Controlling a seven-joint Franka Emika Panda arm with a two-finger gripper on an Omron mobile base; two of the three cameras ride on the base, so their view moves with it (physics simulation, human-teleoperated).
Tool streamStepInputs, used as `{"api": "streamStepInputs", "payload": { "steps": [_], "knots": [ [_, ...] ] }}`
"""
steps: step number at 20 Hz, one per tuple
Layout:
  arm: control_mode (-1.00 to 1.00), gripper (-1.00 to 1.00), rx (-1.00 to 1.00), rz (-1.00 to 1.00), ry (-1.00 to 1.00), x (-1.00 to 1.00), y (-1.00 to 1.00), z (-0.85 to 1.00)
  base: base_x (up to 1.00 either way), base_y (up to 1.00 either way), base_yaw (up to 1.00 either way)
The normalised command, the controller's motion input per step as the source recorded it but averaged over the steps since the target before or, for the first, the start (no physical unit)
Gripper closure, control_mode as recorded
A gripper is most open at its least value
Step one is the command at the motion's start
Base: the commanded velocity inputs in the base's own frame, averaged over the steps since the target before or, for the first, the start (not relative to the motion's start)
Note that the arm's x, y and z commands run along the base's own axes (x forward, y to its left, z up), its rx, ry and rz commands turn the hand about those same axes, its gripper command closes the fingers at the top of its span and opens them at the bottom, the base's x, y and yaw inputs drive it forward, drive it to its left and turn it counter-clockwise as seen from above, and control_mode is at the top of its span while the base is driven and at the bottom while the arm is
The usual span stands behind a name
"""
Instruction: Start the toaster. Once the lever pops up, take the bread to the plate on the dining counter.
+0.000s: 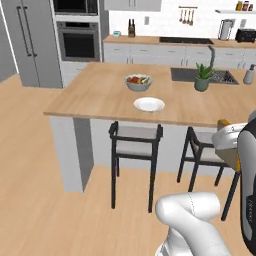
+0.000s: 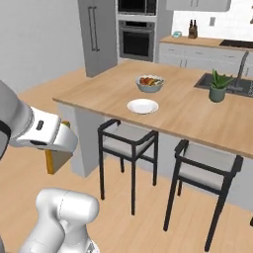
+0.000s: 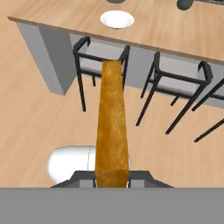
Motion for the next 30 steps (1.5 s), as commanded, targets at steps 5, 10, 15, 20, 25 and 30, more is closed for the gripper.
{"api": "streamStepInputs", "payload": {
  "steps": [5, 10, 15, 20, 25, 30],
  "knots": [
    [1.0, 1.0, 0.0, 0.0, 0.0, 0.0, 0.0, 0.0, 0.4, 0.08, -0.33],
    [1.0, 1.0, 0.0, 0.0, 0.0, 0.0, 0.0, 0.0, 0.45, 0.2, -0.29],
    [1.0, 1.0, 0.0, 0.0, 0.0, 0.0, 0.0, 0.0, 0.55, 0.37, -0.27],
    [1.0, 1.0, 0.0, 0.0, 0.0, 0.0, 0.0, 0.0, 0.55, 0.63, -0.25],
    [1.0, 1.0, 0.0, 0.0, 0.0, 0.0, 0.0, 0.0, 0.47, 0.7, -0.23],
    [1.0, 1.0, 0.0, 0.0, 0.0, 0.0, 0.0, 0.0, 0.59, 0.3, -0.19]
  ]
}}
